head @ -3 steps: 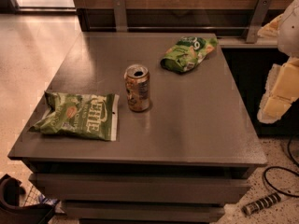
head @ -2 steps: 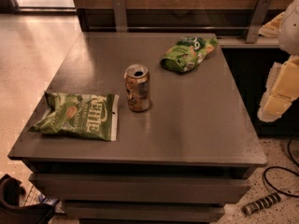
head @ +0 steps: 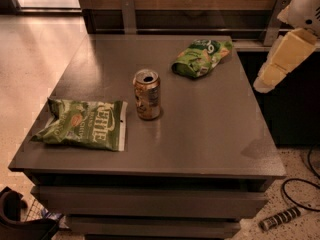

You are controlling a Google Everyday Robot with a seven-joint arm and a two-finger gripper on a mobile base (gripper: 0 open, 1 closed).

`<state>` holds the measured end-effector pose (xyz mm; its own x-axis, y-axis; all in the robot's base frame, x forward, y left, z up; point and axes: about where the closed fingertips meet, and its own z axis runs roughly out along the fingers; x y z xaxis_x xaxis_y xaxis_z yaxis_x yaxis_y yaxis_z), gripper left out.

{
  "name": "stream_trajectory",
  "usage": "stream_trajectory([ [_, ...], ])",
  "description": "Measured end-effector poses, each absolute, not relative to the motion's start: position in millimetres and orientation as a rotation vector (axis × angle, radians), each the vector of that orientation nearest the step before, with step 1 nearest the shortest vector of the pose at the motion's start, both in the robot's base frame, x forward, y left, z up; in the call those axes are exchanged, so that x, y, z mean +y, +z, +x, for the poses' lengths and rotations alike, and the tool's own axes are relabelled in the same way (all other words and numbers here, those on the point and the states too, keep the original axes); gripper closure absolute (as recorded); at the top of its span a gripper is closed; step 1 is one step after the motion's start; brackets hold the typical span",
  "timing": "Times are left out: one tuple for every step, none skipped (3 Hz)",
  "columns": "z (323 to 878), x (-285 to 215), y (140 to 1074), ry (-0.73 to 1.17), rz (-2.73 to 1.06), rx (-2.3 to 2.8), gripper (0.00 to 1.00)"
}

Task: Pick green rice chip bag

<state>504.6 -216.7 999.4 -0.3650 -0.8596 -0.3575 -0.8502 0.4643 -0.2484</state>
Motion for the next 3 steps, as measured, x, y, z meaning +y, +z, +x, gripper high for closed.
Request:
stream_trajectory([
  [558.0,-210.0,1007.0,0.117,-1.112,2.326,0.00],
  [580.8,-202.5,1002.9,0.194,-0.889,2.378,0.00],
  [593.5,-198.8,996.1,0.203,-0.699,2.420,0.00],
])
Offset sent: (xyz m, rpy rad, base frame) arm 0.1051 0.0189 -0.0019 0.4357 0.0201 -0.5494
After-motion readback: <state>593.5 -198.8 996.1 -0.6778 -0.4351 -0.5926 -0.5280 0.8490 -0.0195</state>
